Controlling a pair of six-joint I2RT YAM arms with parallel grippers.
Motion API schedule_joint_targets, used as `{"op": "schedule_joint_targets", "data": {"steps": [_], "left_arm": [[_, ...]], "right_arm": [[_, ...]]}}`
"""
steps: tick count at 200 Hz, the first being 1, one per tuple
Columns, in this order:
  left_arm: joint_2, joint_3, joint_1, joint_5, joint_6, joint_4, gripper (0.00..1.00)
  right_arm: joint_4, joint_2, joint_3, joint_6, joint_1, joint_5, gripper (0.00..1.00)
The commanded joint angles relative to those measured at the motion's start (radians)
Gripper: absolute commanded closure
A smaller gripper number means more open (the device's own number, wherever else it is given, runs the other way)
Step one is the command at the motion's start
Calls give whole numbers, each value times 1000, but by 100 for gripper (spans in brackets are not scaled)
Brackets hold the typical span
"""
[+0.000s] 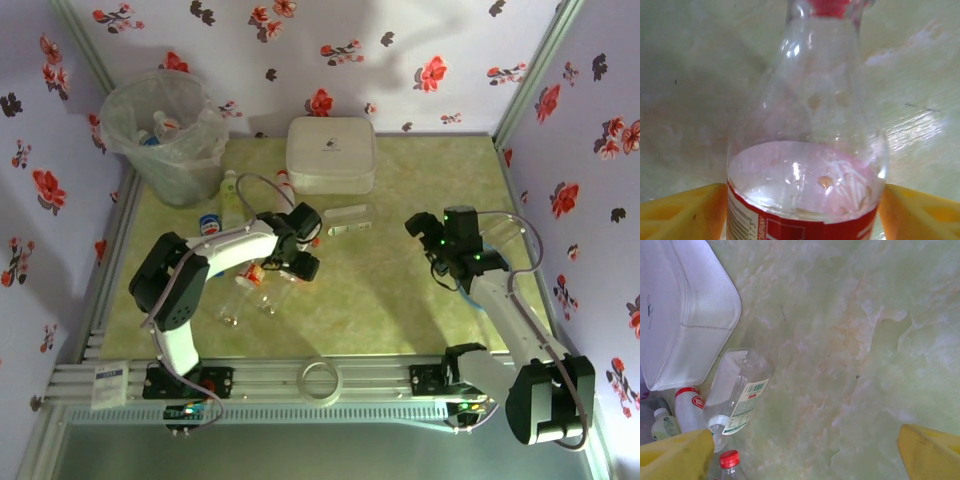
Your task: Put the plastic bottles in the bin
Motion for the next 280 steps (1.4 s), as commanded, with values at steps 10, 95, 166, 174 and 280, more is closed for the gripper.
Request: {"op": "schedule_joint_targets", "data": {"steps": [10,95,166,174,280], "left_arm": [[-98,66,-7,28,17,-29,28],[-222,408,139,5,161,-178,39],[-267,163,95,175,73,-135,17],[-261,113,62,184,48,-101,11],[12,-62,-103,171,-59,91,8]], "right_arm": [[19,8,-4,-18,-6,-3,5],[5,-73,-43,-29,-21,11,5],[-6,-102,-71,-36,-51,10,5],[-2,-97,-71,-35,-52,8,5],[16,-53,-68,-25,-56,-13,5]]}}
